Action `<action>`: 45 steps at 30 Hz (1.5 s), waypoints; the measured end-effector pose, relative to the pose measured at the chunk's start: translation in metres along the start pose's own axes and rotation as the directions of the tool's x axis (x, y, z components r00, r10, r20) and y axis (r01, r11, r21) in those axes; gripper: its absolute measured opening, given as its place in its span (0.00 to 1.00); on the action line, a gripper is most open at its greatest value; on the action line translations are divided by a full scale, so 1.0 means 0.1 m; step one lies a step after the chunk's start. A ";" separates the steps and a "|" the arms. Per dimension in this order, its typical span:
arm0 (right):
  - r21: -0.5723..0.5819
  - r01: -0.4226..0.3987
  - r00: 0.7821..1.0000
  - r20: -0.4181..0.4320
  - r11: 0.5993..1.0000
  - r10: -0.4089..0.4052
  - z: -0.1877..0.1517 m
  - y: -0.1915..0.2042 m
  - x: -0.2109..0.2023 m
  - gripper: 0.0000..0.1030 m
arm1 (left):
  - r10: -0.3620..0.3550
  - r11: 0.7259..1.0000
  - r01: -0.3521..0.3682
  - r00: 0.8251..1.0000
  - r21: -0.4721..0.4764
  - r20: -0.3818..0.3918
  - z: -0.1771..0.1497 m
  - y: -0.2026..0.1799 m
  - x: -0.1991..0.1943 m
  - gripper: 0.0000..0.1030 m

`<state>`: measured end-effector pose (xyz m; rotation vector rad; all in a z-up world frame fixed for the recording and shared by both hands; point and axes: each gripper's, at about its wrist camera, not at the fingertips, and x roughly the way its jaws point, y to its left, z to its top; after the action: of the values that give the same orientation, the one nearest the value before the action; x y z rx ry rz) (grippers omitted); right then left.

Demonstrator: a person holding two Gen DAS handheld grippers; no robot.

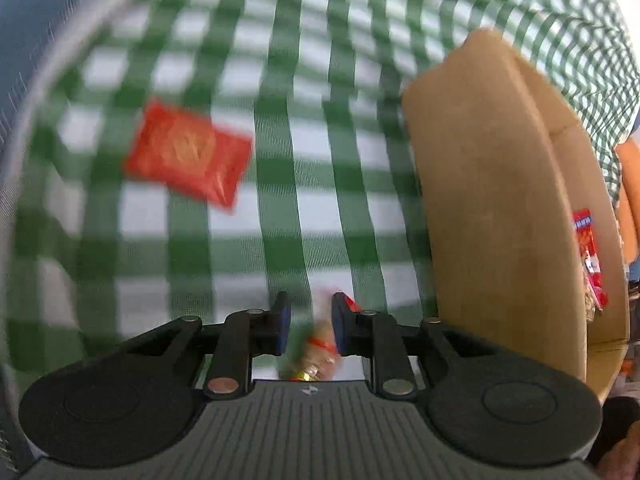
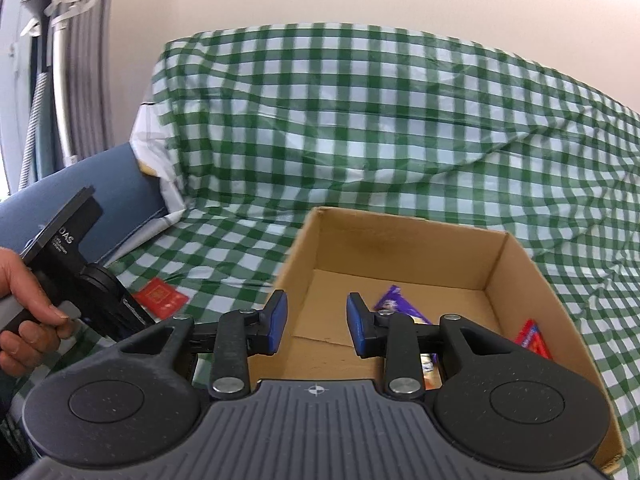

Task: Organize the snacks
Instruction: 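Move both open tools from the box down to the remaining snacks, then grasp the red square packet with left tool while right tool grasps red-wrapped candy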

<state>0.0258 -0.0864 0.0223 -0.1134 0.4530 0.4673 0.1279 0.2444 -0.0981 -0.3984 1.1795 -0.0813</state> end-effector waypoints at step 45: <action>0.101 -0.138 0.901 -0.401 0.985 0.168 -0.54 1.38 1.28 0.55 | 0.261 0.946 -0.217 0.950 -0.239 0.172 0.68 0.34 0.12 0.73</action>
<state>0.0426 0.0774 -0.0838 -0.1084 0.8950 0.5846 0.1891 0.2908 -0.0987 -0.4409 1.0296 0.2982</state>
